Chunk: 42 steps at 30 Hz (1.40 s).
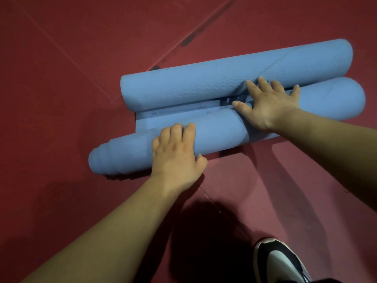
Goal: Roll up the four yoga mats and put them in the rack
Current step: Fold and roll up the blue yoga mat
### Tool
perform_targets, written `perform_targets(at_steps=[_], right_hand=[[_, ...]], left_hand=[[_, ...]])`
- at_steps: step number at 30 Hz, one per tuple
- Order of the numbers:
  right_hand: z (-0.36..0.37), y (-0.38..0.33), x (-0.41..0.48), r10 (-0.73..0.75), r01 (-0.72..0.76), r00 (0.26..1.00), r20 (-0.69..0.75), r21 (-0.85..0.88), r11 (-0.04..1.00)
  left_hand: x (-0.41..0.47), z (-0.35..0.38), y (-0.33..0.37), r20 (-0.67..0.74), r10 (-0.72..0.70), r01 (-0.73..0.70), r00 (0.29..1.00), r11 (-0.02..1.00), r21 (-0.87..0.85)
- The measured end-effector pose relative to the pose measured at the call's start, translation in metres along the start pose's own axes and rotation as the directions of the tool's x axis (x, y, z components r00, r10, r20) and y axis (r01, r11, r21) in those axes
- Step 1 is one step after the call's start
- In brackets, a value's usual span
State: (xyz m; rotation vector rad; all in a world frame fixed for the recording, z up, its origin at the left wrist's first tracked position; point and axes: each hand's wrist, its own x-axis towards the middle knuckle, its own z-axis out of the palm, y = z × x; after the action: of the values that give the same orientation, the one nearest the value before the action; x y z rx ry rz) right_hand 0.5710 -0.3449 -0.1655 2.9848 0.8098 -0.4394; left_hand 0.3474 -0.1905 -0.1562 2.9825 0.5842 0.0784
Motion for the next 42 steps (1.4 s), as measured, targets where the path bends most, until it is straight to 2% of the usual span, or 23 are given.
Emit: perform_targets(at_steps=[4,14,26,32,36,42], right_hand=[[-0.002,0.000,0.005,0.005,-0.005,1.000,0.002,-0.010,1.000],[-0.007,0.001,0.011,0.012,-0.012,1.000,0.005,-0.014,1.000],[-0.013,-0.001,0.018,0.002,-0.002,1.000,0.024,-0.006,1.000],[-0.022,0.003,0.023,-0.062,0.062,0.992,0.110,0.000,0.998],[-0.027,0.010,0.013,-0.165,0.180,0.965,0.203,-0.059,0.982],[-0.020,0.016,0.005,-0.277,0.289,0.954,0.114,-0.111,0.951]], left_hand=[[0.002,0.001,-0.002,0.040,0.008,-0.009,0.999,1.000,0.022],[0.011,0.004,-0.010,0.028,-0.015,0.013,0.999,0.998,0.067],[0.019,0.006,-0.015,0.069,-0.009,0.007,0.998,1.000,0.026],[0.029,0.007,-0.018,0.191,0.004,-0.012,0.982,0.999,0.039],[0.056,0.009,-0.022,0.290,0.016,-0.043,0.957,0.995,0.085],[0.081,0.010,-0.030,0.339,0.064,-0.109,0.939,0.987,0.116]])
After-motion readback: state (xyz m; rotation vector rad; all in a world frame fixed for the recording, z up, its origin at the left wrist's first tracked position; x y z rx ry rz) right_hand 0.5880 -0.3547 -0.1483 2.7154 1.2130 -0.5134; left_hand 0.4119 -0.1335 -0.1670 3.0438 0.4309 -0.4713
